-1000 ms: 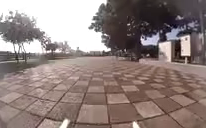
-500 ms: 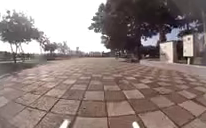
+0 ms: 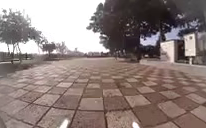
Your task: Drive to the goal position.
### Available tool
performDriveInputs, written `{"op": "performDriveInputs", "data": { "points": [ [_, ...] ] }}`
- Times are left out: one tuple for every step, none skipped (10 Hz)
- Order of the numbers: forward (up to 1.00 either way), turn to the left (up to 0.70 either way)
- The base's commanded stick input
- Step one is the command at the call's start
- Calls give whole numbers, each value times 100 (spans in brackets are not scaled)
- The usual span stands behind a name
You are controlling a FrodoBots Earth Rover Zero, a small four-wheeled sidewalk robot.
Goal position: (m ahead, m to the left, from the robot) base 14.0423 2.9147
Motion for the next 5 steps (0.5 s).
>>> {"op": "performDriveInputs", "data": {
  "points": [
    [50, 0],
    [50, 0],
    [50, 0],
    [50, 0],
    [50, 0]
  ]
}}
